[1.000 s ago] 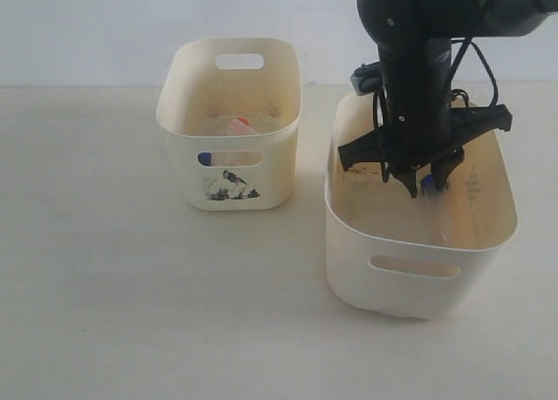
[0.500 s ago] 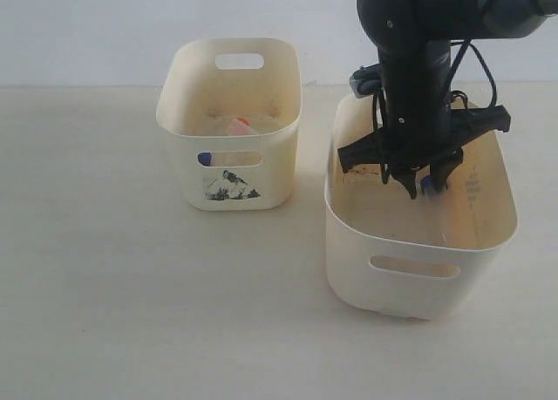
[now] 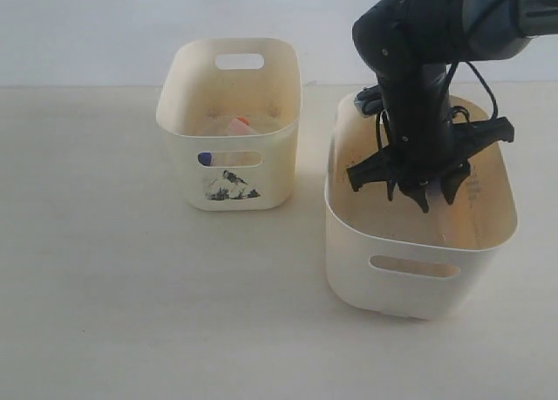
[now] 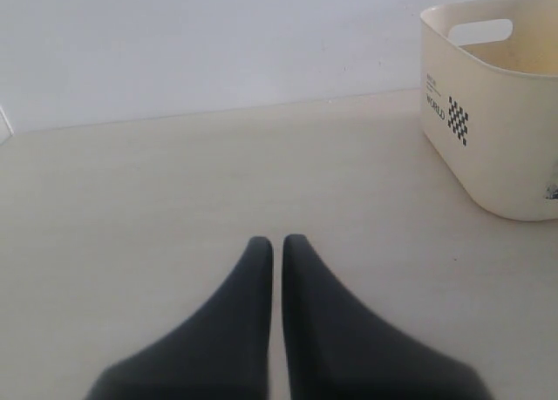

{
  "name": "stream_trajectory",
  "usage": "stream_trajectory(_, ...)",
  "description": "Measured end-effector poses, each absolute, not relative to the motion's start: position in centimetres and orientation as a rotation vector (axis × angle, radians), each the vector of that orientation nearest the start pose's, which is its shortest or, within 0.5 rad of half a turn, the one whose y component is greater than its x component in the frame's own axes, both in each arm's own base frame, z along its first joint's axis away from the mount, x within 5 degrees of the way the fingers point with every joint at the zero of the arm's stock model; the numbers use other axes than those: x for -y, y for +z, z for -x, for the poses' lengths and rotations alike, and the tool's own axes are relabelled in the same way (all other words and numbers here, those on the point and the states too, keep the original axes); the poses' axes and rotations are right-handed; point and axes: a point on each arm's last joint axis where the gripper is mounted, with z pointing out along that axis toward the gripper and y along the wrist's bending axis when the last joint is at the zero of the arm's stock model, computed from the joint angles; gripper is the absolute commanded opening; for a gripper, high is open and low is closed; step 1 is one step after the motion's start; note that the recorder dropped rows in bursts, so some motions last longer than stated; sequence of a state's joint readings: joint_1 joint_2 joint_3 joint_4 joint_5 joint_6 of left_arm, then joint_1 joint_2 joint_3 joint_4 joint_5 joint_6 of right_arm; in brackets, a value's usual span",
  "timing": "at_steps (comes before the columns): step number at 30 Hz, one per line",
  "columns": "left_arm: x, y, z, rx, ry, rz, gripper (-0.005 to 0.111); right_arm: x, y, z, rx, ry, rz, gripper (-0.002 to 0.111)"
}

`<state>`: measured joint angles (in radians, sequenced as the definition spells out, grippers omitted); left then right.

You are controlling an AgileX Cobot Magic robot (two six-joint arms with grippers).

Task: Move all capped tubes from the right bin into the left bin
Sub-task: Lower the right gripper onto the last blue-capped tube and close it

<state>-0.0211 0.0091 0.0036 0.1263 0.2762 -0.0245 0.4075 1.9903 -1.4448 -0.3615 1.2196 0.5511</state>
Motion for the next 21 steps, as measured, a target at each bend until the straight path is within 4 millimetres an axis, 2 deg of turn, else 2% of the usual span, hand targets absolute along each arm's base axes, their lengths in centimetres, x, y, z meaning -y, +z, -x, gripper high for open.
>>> stream_trajectory(4,-0.2,18.66,-5.56,-1.769,0.085,-0.08,0.004,-12.09,18.82,-35.94,-3.028,-0.546,0.007,0.031)
stream_trajectory(6,-0.2,18.66,-5.56,-1.769,0.085,-0.08,0.004,-12.07,18.83,-35.95,-3.027,-0.548,0.007,0.043)
stream_trajectory(8,-0.2,18.66,-5.56,-1.769,0.085,-0.08,0.004,-12.02,18.85,-35.98,-3.023,-0.557,0.016,0.062)
stream_trajectory(10,-0.2,18.66,-5.56,-1.769,0.085,-0.08,0.004,-11.93,18.89,-36.04,-3.014,-0.573,0.028,0.07)
stream_trajectory(18,-0.2,18.66,-5.56,-1.769,0.085,-0.08,0.004,-11.8,18.86,-36.14,-3.003,-0.598,0.045,0.067)
stream_trajectory(21,-0.2,18.66,-5.56,-1.769,0.085,-0.08,0.004,-11.82,18.29,-36.25,-3.012,-0.614,0.052,0.067)
